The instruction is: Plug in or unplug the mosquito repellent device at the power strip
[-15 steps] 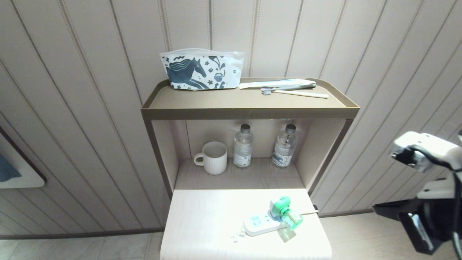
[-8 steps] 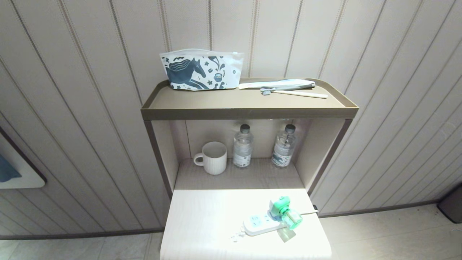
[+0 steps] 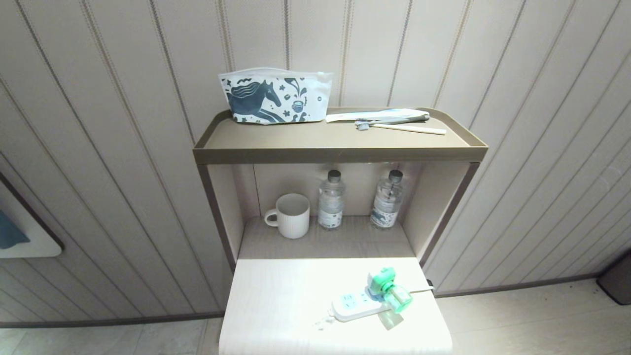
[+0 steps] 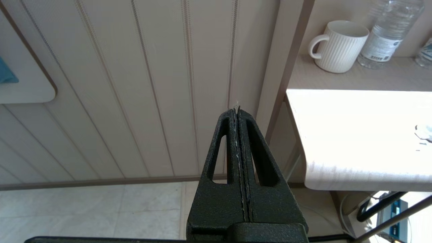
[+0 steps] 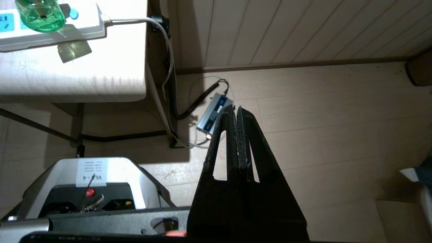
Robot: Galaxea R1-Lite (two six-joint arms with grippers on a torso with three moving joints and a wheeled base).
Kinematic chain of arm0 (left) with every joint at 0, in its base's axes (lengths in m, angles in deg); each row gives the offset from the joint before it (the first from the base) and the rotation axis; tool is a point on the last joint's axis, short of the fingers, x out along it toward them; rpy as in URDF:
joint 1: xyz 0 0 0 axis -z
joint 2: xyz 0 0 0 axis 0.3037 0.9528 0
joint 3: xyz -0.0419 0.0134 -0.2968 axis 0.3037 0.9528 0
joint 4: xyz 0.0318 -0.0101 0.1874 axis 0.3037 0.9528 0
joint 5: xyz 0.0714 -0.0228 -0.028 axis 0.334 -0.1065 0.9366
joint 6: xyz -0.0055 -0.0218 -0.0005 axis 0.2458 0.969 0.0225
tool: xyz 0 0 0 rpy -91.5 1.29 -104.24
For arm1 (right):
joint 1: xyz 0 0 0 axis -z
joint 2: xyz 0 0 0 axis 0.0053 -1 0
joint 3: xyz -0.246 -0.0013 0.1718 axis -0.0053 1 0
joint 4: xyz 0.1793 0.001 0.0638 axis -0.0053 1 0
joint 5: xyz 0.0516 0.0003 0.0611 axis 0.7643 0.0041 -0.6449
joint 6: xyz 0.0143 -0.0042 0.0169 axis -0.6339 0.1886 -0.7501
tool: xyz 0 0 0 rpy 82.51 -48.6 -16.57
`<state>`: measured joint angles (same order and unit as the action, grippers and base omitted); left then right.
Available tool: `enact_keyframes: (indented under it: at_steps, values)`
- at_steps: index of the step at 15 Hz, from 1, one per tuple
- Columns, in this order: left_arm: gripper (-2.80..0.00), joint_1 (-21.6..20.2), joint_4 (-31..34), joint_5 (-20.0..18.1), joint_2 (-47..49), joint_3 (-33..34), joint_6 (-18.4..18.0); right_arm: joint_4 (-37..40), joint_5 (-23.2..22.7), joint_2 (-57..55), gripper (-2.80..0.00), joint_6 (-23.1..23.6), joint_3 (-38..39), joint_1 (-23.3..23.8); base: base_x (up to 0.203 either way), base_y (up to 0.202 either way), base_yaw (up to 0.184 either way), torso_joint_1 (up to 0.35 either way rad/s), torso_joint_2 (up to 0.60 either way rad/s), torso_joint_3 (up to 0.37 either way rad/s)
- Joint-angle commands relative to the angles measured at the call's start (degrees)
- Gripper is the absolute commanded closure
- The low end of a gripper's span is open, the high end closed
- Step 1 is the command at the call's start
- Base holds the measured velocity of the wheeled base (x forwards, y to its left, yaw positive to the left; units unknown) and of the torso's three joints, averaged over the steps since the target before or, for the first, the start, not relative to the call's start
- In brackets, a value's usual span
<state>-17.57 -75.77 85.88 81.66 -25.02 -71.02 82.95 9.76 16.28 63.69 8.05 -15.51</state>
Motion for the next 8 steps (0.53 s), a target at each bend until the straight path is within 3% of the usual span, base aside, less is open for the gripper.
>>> enact_keyframes:
  at_steps: [1,3,5,7,8]
  values:
    - [0.00,-0.02,0.03,0.00,0.08,0.00,0.04,-12.62,-0.26,3.11,0.00,0.22,10.64,0.45,0.000,0.000,0.000,0.000,0.00,0.000]
    - [0.00,-0.02,0.03,0.00,0.08,0.00,0.00,-22.99,-0.07,2.99,0.00,0.34,17.59,3.19,0.000,0.000,0.000,0.000,0.00,0.000]
    - [0.00,-0.02,0.03,0.00,0.08,0.00,0.04,-24.82,-0.19,2.94,0.00,0.27,18.84,7.72,0.000,0.000,0.000,0.000,0.00,0.000]
    - [0.00,-0.02,0.03,0.00,0.08,-0.05,0.01,-25.92,-1.42,2.94,0.00,0.55,19.27,7.73,0.000,0.000,0.000,0.000,0.00,0.000]
    - [0.00,-0.02,0.03,0.00,0.08,-0.07,0.01,-28.97,-5.75,2.95,0.00,1.30,20.06,7.73,0.000,0.000,0.000,0.000,0.00,0.000]
